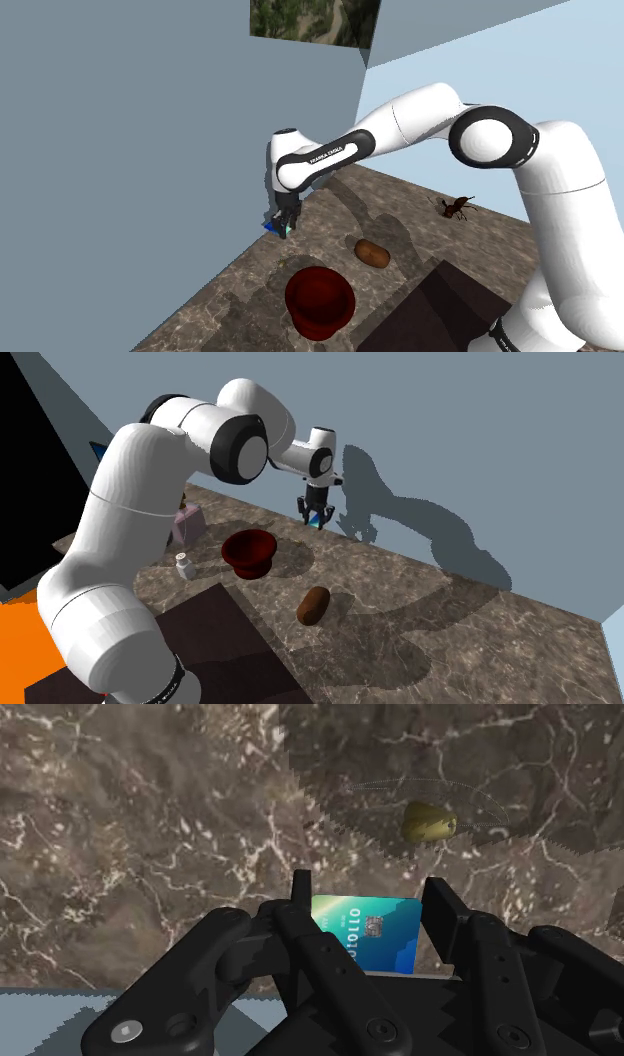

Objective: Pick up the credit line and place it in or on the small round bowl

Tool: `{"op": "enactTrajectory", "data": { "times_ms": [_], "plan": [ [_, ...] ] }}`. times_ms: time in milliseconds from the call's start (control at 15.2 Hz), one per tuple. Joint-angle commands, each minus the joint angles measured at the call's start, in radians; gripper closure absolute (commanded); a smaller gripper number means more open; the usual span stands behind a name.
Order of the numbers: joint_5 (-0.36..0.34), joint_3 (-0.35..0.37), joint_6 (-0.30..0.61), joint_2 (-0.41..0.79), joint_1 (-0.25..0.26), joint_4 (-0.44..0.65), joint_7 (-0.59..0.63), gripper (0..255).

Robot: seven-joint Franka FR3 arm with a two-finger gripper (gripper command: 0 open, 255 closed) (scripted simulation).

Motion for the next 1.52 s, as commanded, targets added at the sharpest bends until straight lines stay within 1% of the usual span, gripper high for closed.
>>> {"op": "enactTrajectory", "data": {
  "times_ms": [0, 858, 1122, 1452],
  "plan": [
    [0.002, 0.002, -0.016, -0.016, 0.0, 0.0, 0.0, 255],
    [0.017, 0.012, -0.138, -0.103, -0.006, 0.035, -0.006, 255],
    [0.036, 0.032, -0.057, -0.246, 0.001, -0.187, 0.026, 255],
    [0.07, 0.062, 0.019, -0.406, 0.017, -0.42, 0.063, 255]
  ]
}}
